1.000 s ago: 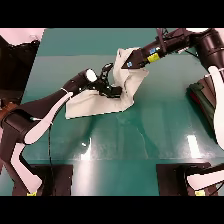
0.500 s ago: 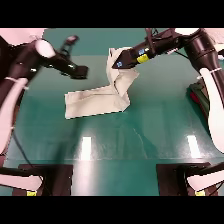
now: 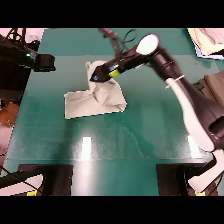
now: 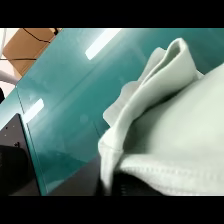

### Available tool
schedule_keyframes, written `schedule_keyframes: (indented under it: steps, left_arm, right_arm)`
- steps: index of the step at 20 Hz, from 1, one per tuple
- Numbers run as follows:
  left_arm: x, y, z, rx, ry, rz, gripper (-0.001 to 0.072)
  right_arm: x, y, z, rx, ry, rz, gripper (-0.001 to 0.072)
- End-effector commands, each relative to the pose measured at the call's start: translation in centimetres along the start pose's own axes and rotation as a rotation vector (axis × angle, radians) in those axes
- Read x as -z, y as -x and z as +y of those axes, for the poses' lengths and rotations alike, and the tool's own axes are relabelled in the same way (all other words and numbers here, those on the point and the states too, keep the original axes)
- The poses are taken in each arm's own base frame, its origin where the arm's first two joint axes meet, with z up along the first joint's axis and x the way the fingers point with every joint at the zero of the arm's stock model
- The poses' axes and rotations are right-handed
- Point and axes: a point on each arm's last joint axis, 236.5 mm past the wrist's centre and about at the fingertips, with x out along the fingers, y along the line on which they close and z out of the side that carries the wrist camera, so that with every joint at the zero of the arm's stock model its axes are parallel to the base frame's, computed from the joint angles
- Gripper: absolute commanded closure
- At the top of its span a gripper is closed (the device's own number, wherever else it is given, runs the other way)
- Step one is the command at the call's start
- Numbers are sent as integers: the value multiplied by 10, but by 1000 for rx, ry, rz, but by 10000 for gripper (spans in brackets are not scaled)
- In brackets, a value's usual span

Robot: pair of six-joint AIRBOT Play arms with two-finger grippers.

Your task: Fold the shirts.

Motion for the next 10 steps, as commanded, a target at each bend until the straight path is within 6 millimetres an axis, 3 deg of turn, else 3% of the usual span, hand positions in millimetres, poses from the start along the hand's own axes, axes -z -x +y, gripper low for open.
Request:
schedule_keyframes:
  steps: [1,2,3,5,7,10]
  left_arm:
    - [11,9,2,-6,1,35,682]
    - [13,9,1,-5,1,41,682]
    - [16,10,1,-4,1,53,682]
    - [24,10,1,-3,0,88,682]
    - [25,10,1,-2,0,92,682]
    - [21,10,1,-1,0,76,682]
  right_arm:
    - [3,-64,24,-68,65,-41,283]
    - [6,-77,35,-98,78,-50,162]
    - [9,-82,38,-98,87,-43,115]
    - [12,-72,35,-99,90,-18,119]
    - [16,-44,13,-73,77,34,122]
    - [37,12,-51,59,15,153,161]
